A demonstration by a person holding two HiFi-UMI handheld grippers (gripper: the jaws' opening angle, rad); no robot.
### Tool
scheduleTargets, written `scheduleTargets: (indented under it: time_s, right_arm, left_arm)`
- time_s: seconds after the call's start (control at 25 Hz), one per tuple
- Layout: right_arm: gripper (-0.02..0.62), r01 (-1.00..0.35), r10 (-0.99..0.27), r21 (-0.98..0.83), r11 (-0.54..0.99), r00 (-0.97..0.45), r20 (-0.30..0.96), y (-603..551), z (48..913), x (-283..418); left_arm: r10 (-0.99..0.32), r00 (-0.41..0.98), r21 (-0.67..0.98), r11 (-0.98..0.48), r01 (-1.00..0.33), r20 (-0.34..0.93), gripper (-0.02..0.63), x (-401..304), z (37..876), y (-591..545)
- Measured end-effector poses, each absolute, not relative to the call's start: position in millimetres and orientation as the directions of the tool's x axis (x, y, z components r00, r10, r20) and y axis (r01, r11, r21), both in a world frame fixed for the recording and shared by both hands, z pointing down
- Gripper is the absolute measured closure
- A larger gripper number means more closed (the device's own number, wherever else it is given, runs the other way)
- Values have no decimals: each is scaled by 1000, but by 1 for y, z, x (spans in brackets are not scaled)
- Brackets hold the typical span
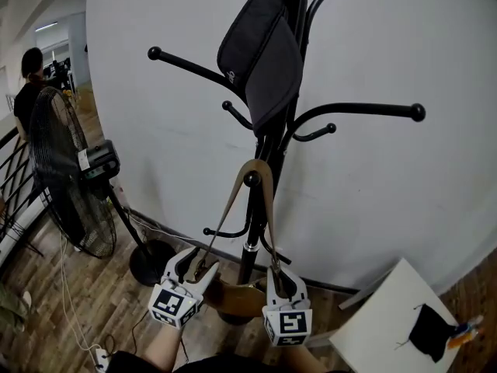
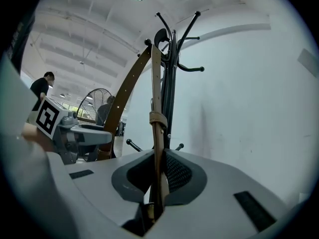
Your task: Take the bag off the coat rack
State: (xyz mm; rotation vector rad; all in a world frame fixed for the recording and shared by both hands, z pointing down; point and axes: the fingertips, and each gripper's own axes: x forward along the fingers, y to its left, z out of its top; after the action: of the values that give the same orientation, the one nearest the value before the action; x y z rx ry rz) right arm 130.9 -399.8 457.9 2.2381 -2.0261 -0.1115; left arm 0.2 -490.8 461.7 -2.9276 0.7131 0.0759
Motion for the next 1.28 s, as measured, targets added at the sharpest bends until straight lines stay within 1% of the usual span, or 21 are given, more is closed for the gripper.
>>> scheduleTargets:
  time_s: [0.12,0.24,0.4,0.44,0.52,0.8,1.0,1.28]
  right_arm:
    - [568,-986,-994,132,-99,103,30,-397,457,130]
    - [568,-986,-994,135,-97,103,36,-396,458,131]
    - [568,-987,-994,138,-87,94,47,-394,458,130]
    - [568,-987,-995,138,-84,92,50,-394,458,130]
    - [568,-988,-995,137,-76,84,54,-393,457,129]
    - [569,-992,-996,122,-28,38,82,-389,458,125]
    - [569,-993,-994,115,3,9,106,-388,457,123]
    - [569,-995,-994,97,33,-22,108,-388,452,126]
  left_arm:
    - [-440,895,-117,-887,-447,-79,421,5,462,-489]
    - [-436,899,-112,-892,-439,-53,490,8,467,-487]
    - [-444,895,-108,-889,-446,-40,545,11,468,-492]
    - [-450,892,-102,-887,-451,-35,580,11,467,-494]
    - [-454,891,-102,-885,-454,-29,591,11,467,-498]
    - [-452,892,-44,-892,-451,13,591,10,462,-498]
    - [-457,889,-33,-889,-456,33,591,6,460,-496]
    - [-473,880,-36,-881,-472,45,591,2,453,-490]
